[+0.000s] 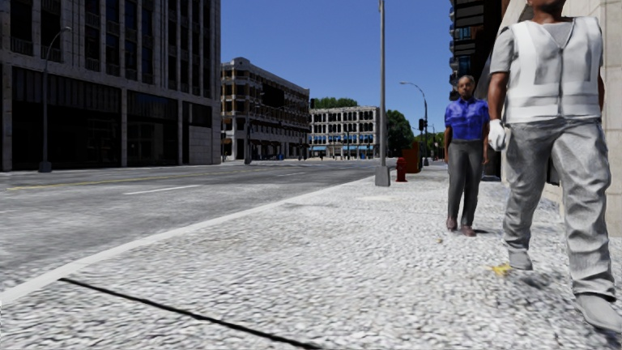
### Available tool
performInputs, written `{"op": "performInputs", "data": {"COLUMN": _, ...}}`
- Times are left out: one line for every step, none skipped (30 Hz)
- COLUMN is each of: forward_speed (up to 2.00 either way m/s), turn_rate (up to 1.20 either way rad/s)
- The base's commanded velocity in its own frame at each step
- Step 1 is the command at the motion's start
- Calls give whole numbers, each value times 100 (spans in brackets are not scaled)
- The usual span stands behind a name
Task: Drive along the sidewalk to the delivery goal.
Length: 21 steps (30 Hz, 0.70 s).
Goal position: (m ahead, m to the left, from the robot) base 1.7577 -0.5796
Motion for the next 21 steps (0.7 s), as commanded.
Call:
{"op": "performInputs", "data": {"forward_speed": 124, "turn_rate": 49}}
{"op": "performInputs", "data": {"forward_speed": 124, "turn_rate": 49}}
{"op": "performInputs", "data": {"forward_speed": 124, "turn_rate": 49}}
{"op": "performInputs", "data": {"forward_speed": 124, "turn_rate": 49}}
{"op": "performInputs", "data": {"forward_speed": 124, "turn_rate": 49}}
{"op": "performInputs", "data": {"forward_speed": 124, "turn_rate": 49}}
{"op": "performInputs", "data": {"forward_speed": 124, "turn_rate": 49}}
{"op": "performInputs", "data": {"forward_speed": 124, "turn_rate": 49}}
{"op": "performInputs", "data": {"forward_speed": 124, "turn_rate": 49}}
{"op": "performInputs", "data": {"forward_speed": 124, "turn_rate": 49}}
{"op": "performInputs", "data": {"forward_speed": 124, "turn_rate": 49}}
{"op": "performInputs", "data": {"forward_speed": 124, "turn_rate": 49}}
{"op": "performInputs", "data": {"forward_speed": 124, "turn_rate": 44}}
{"op": "performInputs", "data": {"forward_speed": 124, "turn_rate": 44}}
{"op": "performInputs", "data": {"forward_speed": 124, "turn_rate": 0}}
{"op": "performInputs", "data": {"forward_speed": 124, "turn_rate": 0}}
{"op": "performInputs", "data": {"forward_speed": 124, "turn_rate": 0}}
{"op": "performInputs", "data": {"forward_speed": 124, "turn_rate": 0}}
{"op": "performInputs", "data": {"forward_speed": 124, "turn_rate": 0}}
{"op": "performInputs", "data": {"forward_speed": 124, "turn_rate": 0}}
{"op": "performInputs", "data": {"forward_speed": 124, "turn_rate": 0}}
